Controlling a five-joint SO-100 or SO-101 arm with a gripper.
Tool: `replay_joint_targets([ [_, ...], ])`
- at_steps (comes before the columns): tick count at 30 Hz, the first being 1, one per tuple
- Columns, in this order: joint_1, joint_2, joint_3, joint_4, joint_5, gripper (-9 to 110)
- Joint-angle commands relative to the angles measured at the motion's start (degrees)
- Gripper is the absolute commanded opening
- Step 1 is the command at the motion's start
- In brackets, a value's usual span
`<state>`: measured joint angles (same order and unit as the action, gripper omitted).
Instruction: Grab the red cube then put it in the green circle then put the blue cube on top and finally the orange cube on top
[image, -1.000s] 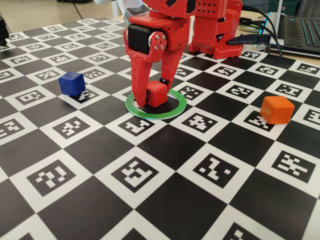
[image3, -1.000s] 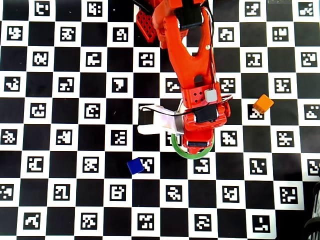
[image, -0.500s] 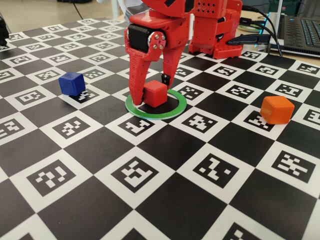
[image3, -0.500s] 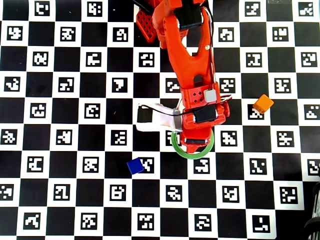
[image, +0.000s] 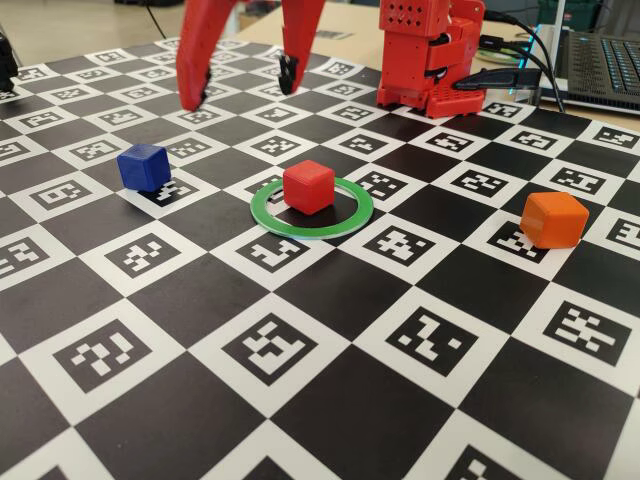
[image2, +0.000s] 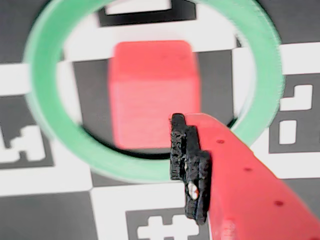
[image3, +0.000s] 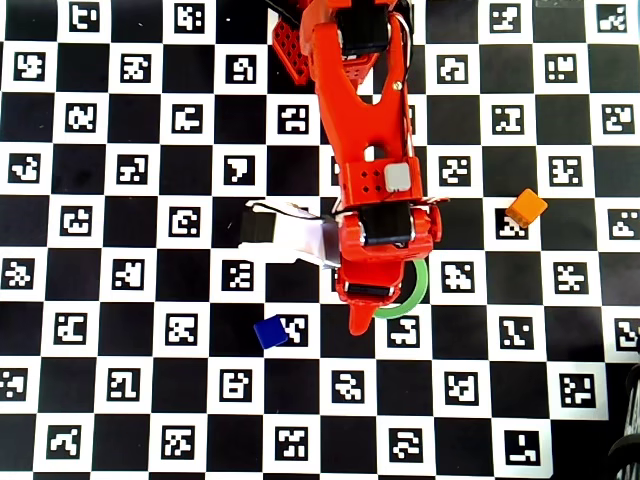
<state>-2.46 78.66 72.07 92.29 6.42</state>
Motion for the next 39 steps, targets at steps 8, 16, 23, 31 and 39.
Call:
replay_joint_targets([
  [8, 6.9, 1.2, -14.2, 2.6, -11.9, 46],
  [16, 11.8, -10.1, -20.8, 0.1, -14.6, 49],
  [23, 14.8, -18.5, -22.3, -3.4, -16.3, 50],
  [31, 16.3, -23.9, -17.8, -10.7, -18.1, 50],
  [39, 16.8, -26.5, -15.8, -14.7, -19.6, 51],
])
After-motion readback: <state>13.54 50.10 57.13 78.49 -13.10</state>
